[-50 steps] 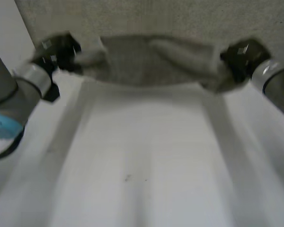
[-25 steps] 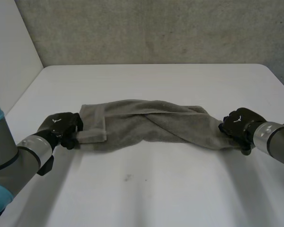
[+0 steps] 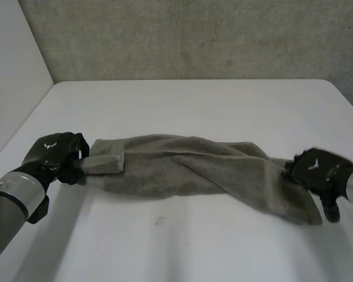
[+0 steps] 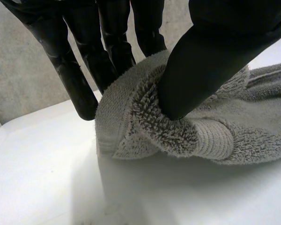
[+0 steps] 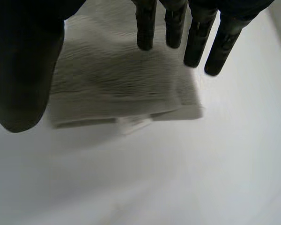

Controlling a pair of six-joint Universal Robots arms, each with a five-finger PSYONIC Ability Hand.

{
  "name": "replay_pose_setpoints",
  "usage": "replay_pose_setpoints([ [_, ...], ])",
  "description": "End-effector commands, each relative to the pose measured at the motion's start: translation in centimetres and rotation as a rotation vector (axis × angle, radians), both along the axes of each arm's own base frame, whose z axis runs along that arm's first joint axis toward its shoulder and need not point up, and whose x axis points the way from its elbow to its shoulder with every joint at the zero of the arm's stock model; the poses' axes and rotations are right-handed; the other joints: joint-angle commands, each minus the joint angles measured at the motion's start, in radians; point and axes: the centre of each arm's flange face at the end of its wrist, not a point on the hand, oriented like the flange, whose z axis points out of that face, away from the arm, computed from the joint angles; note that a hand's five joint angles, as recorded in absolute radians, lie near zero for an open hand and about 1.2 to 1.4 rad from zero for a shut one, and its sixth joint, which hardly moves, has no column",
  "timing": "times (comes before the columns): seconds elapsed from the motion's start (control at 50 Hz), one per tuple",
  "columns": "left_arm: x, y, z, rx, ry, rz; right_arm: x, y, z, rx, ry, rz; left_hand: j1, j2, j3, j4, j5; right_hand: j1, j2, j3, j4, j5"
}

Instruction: Fold the towel.

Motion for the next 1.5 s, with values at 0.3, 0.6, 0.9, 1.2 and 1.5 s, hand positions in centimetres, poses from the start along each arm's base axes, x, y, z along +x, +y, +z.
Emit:
replay_pose_setpoints([
  [0.3,-0.1,-0.5,0.5,-0.025,0.005,0.001,4.2,-8.6,0.6,0.082,-0.448,-0.227,0.203,0.178,0.18,0.179,0.198,0.152,0.157,0.159,0.149,0.17],
  [0.6,-0.2,-0.8,0.9,-0.041,0.01,0.0,6.3,-9.0,-3.5,0.251,-0.485,-0.267,0.203,0.178,0.18,0.179,0.198,0.217,0.222,0.224,0.214,0.235],
  [0.9,-0.2,-1.0,1.3,-0.054,0.013,-0.001,6.4,-9.5,-3.8,0.215,-0.468,-0.292,0.203,0.178,0.18,0.179,0.198,1.141,1.145,1.147,1.138,1.159],
  [1.2,-0.9,-5.4,9.1,-0.323,0.098,0.016,5.6,-8.5,14.8,-0.427,-0.707,-0.128,0.203,0.178,0.18,0.179,0.198,1.141,1.145,1.147,1.138,1.159],
  [1.5,-0.3,-9.7,14.0,-0.358,0.52,0.043,5.2,-8.0,16.9,-0.625,-0.73,-0.153,0.203,0.178,0.18,0.179,0.198,1.141,1.145,1.147,1.138,1.159],
])
